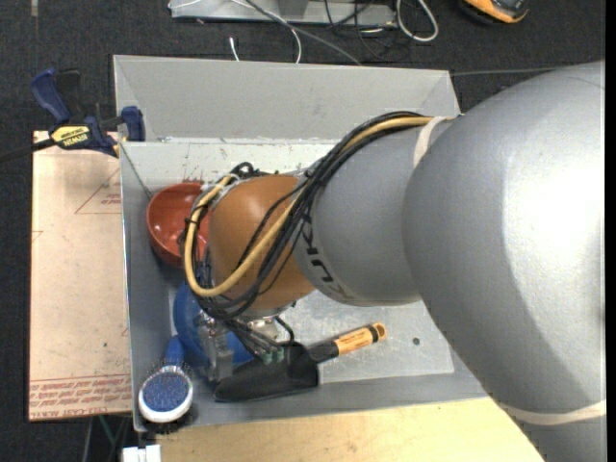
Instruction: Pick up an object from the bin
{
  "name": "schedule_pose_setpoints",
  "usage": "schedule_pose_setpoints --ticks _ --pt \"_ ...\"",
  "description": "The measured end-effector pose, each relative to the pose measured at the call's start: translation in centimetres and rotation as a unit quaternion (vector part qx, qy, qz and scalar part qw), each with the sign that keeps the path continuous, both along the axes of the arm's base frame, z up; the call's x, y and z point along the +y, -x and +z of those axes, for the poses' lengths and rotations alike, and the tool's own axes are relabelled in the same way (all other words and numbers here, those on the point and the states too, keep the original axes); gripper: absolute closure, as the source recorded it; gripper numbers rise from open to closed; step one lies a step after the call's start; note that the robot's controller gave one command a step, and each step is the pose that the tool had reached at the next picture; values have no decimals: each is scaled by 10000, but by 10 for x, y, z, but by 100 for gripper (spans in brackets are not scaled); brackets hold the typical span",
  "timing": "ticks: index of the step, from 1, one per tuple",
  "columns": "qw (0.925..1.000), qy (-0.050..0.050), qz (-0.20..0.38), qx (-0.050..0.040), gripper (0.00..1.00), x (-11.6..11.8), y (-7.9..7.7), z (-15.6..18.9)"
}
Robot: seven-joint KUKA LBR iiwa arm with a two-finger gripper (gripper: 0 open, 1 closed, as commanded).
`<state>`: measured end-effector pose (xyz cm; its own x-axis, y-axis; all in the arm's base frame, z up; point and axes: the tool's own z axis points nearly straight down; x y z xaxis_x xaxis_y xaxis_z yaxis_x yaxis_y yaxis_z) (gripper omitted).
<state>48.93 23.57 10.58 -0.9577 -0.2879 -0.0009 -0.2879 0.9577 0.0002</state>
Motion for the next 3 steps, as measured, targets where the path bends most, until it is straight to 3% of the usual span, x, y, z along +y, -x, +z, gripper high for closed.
schedule_pose_setpoints --ticks 1,2,3 --pt "9834 35 1813 -53 100 -4 -5 -31" --pt "9714 120 2370 47 100 3 -19 -31" --pt "9831 44 1831 -33 100 -3 -13 94"
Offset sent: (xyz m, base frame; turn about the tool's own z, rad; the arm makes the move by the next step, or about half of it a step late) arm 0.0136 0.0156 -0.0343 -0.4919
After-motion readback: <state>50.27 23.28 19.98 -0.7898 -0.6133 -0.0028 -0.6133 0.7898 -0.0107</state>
